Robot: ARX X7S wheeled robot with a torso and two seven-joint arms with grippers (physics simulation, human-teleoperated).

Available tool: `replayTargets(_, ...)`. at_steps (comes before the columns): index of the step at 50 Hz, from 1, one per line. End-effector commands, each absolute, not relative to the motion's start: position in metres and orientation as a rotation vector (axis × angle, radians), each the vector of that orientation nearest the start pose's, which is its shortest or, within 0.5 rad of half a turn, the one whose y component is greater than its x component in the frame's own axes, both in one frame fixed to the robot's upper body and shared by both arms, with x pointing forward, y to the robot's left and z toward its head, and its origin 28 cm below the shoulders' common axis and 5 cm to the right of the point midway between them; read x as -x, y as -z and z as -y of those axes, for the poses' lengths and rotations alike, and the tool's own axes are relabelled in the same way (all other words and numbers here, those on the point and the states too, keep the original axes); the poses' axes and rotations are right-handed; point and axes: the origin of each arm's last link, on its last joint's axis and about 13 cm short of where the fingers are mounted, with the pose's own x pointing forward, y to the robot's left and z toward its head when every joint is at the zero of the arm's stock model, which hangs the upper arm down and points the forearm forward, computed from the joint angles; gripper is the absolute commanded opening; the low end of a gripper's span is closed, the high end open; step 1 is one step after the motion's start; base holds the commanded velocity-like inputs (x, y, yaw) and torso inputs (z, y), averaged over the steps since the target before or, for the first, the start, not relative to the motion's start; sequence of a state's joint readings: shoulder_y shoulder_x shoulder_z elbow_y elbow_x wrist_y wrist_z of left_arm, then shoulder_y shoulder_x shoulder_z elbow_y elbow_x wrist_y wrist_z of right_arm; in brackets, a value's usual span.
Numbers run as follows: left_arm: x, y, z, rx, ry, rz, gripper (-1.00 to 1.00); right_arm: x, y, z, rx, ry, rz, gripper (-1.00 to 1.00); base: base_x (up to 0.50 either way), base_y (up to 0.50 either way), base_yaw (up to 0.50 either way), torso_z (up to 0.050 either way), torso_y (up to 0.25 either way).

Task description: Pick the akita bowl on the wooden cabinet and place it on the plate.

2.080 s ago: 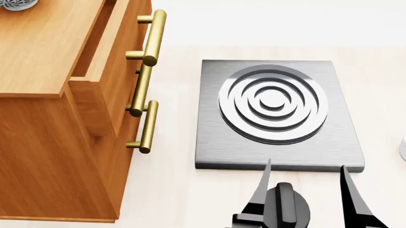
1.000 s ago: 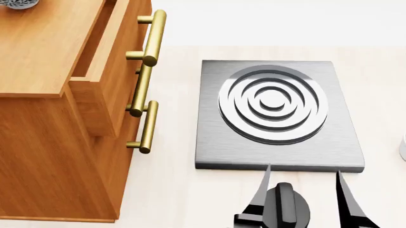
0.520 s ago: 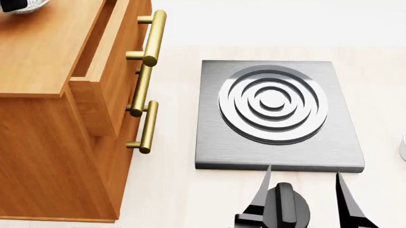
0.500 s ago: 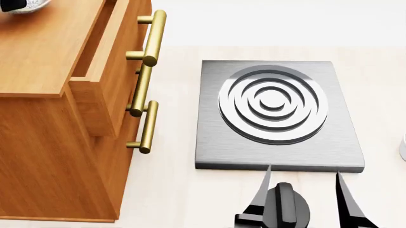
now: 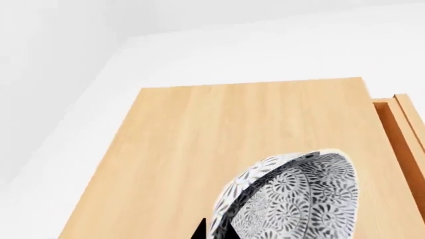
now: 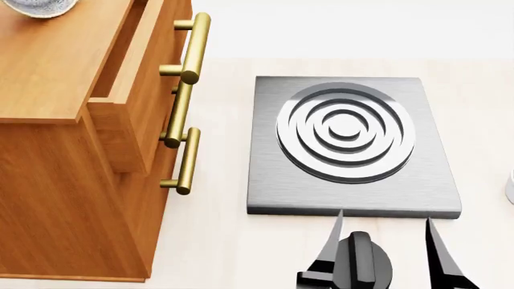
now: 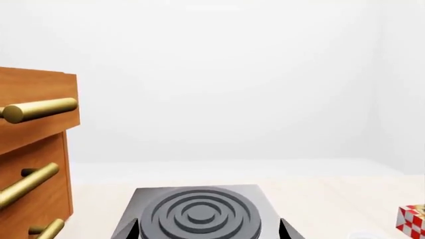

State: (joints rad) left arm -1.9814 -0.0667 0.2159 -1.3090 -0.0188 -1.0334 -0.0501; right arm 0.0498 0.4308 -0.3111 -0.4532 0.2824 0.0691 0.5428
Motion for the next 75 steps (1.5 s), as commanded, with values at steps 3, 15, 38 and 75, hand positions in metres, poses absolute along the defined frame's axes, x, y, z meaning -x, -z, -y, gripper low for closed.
replayTargets(3, -0.389, -0.422, -0.237, -0.317, -0.209, -0.21, -1.0, -0.201, -0.105, 0.107, 0.019, 0.104, 0.319, 1.0, 0.0, 0.0, 0.0, 0.0, 0.0)
replayTargets(15, -0.388, -0.443, -0.228, -0.348, -0.174, -0.063, -1.0, -0.2, -0.106, 0.106, 0.019, 0.102, 0.326, 1.0, 0.0, 0.0, 0.0, 0.0, 0.0)
replayTargets(38, -0.363, -0.496, -0.205, -0.412, -0.031, 0.074, -1.0, -0.19, -0.12, 0.104, 0.009, 0.093, 0.374, 1.0, 0.0, 0.0, 0.0, 0.0, 0.0)
replayTargets(75, -0.322, -0.521, -0.16, -0.545, 0.181, 0.184, -1.0, -0.167, -0.148, 0.097, 0.017, 0.054, 0.484, 1.0, 0.0, 0.0, 0.0, 0.0, 0.0)
